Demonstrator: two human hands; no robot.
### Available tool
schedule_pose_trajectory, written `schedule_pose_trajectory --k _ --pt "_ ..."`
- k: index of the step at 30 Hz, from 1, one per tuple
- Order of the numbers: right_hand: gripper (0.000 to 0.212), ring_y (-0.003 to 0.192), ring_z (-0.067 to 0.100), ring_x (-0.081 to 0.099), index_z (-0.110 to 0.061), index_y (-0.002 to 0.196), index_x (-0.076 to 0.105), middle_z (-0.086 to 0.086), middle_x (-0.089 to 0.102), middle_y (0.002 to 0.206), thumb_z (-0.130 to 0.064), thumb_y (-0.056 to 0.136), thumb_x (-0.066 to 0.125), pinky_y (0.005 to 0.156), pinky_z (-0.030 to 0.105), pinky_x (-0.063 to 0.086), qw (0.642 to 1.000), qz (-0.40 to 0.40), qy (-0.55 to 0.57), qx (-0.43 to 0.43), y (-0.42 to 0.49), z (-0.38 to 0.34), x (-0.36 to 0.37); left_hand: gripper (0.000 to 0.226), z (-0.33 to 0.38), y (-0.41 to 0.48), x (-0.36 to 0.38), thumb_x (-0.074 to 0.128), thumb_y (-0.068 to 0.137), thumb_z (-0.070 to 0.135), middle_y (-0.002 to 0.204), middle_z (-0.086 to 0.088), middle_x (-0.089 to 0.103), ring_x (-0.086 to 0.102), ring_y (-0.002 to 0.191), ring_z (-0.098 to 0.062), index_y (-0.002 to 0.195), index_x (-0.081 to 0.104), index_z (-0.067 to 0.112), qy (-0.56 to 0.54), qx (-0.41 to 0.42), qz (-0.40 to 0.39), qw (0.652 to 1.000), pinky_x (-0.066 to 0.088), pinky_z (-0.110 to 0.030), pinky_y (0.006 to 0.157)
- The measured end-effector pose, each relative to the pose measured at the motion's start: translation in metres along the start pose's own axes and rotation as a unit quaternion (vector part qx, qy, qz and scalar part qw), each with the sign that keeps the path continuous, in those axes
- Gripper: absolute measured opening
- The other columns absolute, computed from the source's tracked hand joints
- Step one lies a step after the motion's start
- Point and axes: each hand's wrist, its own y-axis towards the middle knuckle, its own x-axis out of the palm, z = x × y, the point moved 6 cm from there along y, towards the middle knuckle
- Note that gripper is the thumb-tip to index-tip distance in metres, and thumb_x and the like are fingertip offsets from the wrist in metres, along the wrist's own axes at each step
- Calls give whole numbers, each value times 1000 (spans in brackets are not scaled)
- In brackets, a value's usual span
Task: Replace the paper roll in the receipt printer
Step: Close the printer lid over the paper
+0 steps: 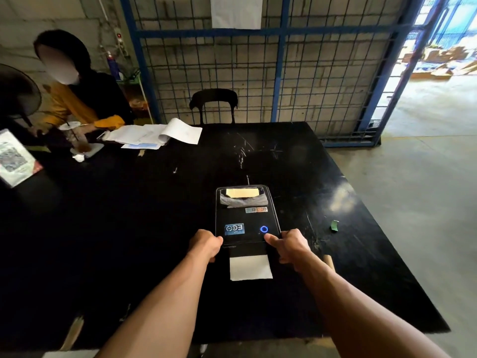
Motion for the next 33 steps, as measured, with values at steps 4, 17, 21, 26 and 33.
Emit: schedule_pose_trajectory --k 4,17,21,26,33 --pt "46 75 29 77 -8 89 70 10 74 89 -53 83 74 87 46 61 1000 -5 -8 -11 2 -1 -3 33 0 0 0 53 99 26 117 -11 68 72 93 -27 124 56 5 17 -2 -12 1000 41 -31 47" --pt "43 66 26 74 -10 88 68 9 74 87 -53 84 74 86 45 61 1000 5 -2 -6 2 1 -3 38 4 -6 0 50 101 24 129 -12 61 70 98 -27 134 48 6 26 -3 -5 1000 38 -29 45" --pt "43 73 29 76 -19 73 52 4 66 78 -53 83 75 87 46 60 1000 17 -7 0 2 1 -3 38 3 -7 -1 50 101 25 125 -11 64 71 96 -25 133 50 5 33 -13 6 999 40 -28 46" --pt "42 66 26 77 -14 88 65 8 75 85 -54 83 74 86 45 61 1000 5 -8 -4 2 1 -2 37 2 -5 0 50 100 25 122 -10 66 72 93 -25 132 51 6 27 -7 6 1000 42 -31 50" --pt "44 64 24 77 -13 98 69 7 76 88 -54 84 73 85 43 62 1000 0 -13 1 2 2 -2 36 1 -4 -1 51 100 26 120 -9 67 72 91 -23 130 53 7 26 -12 9 1000 40 -29 46"
